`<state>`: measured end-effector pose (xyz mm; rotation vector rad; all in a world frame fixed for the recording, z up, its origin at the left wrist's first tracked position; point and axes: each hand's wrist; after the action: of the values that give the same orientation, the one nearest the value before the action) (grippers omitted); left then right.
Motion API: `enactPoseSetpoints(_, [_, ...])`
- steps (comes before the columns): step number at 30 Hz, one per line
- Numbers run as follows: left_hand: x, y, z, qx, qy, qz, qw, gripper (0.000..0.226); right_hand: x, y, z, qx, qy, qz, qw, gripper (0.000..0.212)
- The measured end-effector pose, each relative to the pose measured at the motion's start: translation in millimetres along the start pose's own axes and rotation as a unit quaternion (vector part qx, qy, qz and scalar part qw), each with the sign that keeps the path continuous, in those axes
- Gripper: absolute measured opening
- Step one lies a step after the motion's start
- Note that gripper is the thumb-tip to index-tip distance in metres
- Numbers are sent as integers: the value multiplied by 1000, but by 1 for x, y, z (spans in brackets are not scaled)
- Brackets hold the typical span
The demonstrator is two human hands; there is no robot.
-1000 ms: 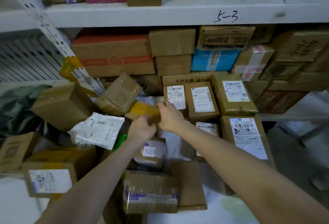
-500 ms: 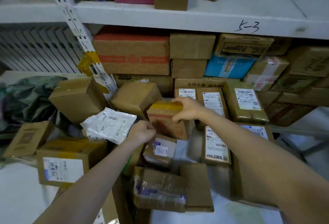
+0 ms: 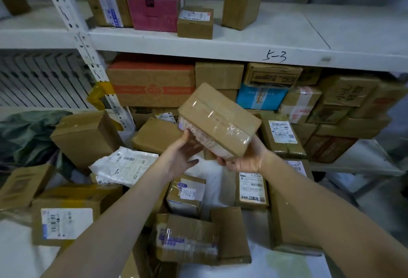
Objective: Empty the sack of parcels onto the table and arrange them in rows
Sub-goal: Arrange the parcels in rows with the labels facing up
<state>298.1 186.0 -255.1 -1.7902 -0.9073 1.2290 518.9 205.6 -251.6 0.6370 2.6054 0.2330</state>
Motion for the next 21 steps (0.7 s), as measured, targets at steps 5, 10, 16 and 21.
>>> enactPoseSetpoints(5, [-9, -9, -27, -133, 61, -95, 985, 61, 13, -22, 1, 46, 39, -65, 996, 78])
enactPoseSetpoints(10, [-12, -20, -24, -90, -55, 13, 994, 45, 9, -19, -3, -162, -247, 140, 945, 47])
enactPoseSetpoints(16, [-8, -9, -12, 41, -111, 97, 988, 45, -5, -2, 3, -301, -267, 165, 900, 77])
enactPoseSetpoints(21, [10, 13, -15, 84, -61, 128, 986, 70, -9, -13, 7, -339, -296, 137, 882, 54])
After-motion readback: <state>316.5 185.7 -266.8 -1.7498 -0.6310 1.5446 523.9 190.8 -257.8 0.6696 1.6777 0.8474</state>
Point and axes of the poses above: each hand's wrist, its own x-axis towards the middle knuckle, its own z-axis out of the back of the hand, y = z × x, and after that the axes turned 13 degrees about x, right-handed
